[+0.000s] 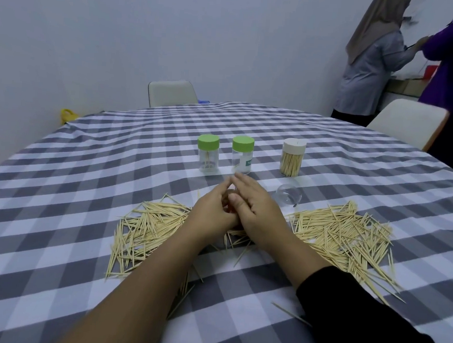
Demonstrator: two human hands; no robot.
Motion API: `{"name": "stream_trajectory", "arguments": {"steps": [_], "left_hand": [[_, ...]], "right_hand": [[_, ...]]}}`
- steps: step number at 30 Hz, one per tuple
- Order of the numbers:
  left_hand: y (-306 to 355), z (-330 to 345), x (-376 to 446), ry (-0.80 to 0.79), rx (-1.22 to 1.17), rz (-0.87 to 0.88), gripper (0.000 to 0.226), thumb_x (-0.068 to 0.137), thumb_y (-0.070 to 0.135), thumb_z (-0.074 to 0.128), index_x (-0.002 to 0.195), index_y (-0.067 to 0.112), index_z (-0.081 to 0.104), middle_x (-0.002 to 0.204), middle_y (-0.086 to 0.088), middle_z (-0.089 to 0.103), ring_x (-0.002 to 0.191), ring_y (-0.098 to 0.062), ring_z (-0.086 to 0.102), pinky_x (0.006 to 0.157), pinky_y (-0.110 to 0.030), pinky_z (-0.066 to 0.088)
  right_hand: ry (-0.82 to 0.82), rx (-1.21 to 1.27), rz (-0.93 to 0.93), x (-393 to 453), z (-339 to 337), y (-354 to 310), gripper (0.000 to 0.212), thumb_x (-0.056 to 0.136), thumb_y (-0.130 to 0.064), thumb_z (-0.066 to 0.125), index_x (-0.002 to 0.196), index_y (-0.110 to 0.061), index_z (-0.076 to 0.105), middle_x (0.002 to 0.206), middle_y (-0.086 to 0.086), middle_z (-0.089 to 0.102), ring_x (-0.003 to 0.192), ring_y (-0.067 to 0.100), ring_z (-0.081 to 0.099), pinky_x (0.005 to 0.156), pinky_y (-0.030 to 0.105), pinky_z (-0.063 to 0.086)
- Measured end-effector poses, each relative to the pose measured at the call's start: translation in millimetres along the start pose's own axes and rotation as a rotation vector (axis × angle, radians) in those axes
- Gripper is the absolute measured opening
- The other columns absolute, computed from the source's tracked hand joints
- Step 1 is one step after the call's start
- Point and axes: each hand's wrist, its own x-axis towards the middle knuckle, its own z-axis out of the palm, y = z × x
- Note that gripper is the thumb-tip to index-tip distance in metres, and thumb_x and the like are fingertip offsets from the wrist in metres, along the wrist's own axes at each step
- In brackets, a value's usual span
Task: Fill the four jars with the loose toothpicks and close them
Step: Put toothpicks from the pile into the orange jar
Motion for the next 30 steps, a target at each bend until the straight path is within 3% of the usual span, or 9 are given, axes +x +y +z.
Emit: {"name": "stream_trajectory", "arguments": {"steps": [3,10,15,18,20,23,26,28,30], "left_hand": [[-4.6,-0.6,2.4,-0.016,0.058,-0.024,0.078,0.076,0.033,0.073,0.145,0.032,0.035,0.127,0.010,0.059,0.111,-0.007,0.058,0.092,-0.025,0.048],[-3.2,-3.4,3.1,-0.015,0.219,0.031,0.072,0.078,0.042,0.071,0.142,0.039,0.039,0.116,0.010,0.066,0.105,-0.007,0.059,0.079,-0.016,0.041],[4.1,-10.6,0.6,-0.115,0.075,-0.036,0.112,0.066,0.036,0.083,0.152,0.025,0.012,0.147,0.009,0.040,0.129,-0.010,0.044,0.106,-0.028,0.039],[4.2,-15.5,-0.4,-0.149,0.063,-0.105,0.121,0.065,0.040,0.083,0.152,0.021,0.002,0.153,0.005,0.031,0.134,-0.013,0.040,0.105,-0.027,0.037],[3.6,-18.1,-2.0,-0.155,0.100,-0.140,0.122,0.066,0.044,0.081,0.153,0.021,-0.002,0.156,0.003,0.027,0.136,-0.015,0.038,0.101,-0.025,0.033],[4.7,-21.7,-5.9,-0.146,0.142,-0.148,0.121,0.068,0.047,0.079,0.153,0.022,-0.003,0.157,0.002,0.022,0.138,-0.018,0.034,0.105,-0.029,0.032],[5.3,-25.3,-10.8,-0.129,0.182,-0.145,0.118,0.068,0.049,0.078,0.153,0.021,0.000,0.157,0.000,0.024,0.139,-0.019,0.032,0.110,-0.036,0.033],[6.7,-27.7,-16.8,-0.109,0.204,-0.137,0.111,0.068,0.050,0.078,0.152,0.022,0.010,0.153,0.000,0.032,0.135,-0.018,0.038,0.107,-0.037,0.037],[8.6,-29.3,-25.0,-0.087,0.250,-0.125,0.097,0.069,0.051,0.077,0.147,0.022,0.027,0.145,-0.001,0.041,0.126,-0.017,0.045,0.102,-0.036,0.042]], "right_hand": [[0.019,0.060,0.074,1.4,-5.7,-0.9,0.051,0.101,-0.033,0.037,0.148,-0.017,0.026,0.155,-0.004,0.025,0.143,0.006,0.016,0.109,0.015,0.009],[-0.089,0.231,0.192,0.1,-7.9,0.7,0.051,0.101,-0.038,0.031,0.147,-0.018,0.030,0.153,-0.003,0.031,0.140,0.008,0.026,0.115,0.024,0.019],[-0.009,0.339,0.299,3.8,-26.4,-7.5,0.049,0.100,-0.045,0.032,0.145,-0.026,0.036,0.147,-0.007,0.040,0.136,0.013,0.035,0.112,0.031,0.028],[-0.008,0.221,0.365,7.8,-39.6,-9.1,0.048,0.100,-0.045,0.032,0.140,-0.022,0.044,0.143,-0.003,0.047,0.132,0.018,0.041,0.112,0.044,0.030],[-0.036,0.152,0.391,7.7,-45.9,-10.8,0.043,0.101,-0.038,0.035,0.139,-0.021,0.045,0.140,0.000,0.049,0.128,0.021,0.045,0.109,0.046,0.033],[-0.071,0.094,0.426,4.1,-54.6,-14.3,0.033,0.099,-0.031,0.042,0.129,-0.020,0.052,0.127,0.002,0.057,0.115,0.021,0.053,0.098,0.040,0.044],[-0.147,-0.020,0.433,-3.9,-66.1,-18.9,0.016,0.096,-0.031,0.051,0.099,-0.018,0.060,0.098,0.000,0.062,0.091,0.017,0.057,0.076,0.031,0.047],[-0.279,-0.126,0.405,-11.1,-75.1,-22.9,0.016,0.090,-0.032,0.061,0.084,-0.017,0.061,0.082,-0.003,0.063,0.076,0.013,0.056,0.062,0.025,0.043],[-0.484,-0.232,0.397,-18.9,-81.9,-27.2,0.018,0.084,-0.034,0.069,0.080,-0.017,0.064,0.075,-0.004,0.065,0.070,0.012,0.056,0.060,0.023,0.042]]}}
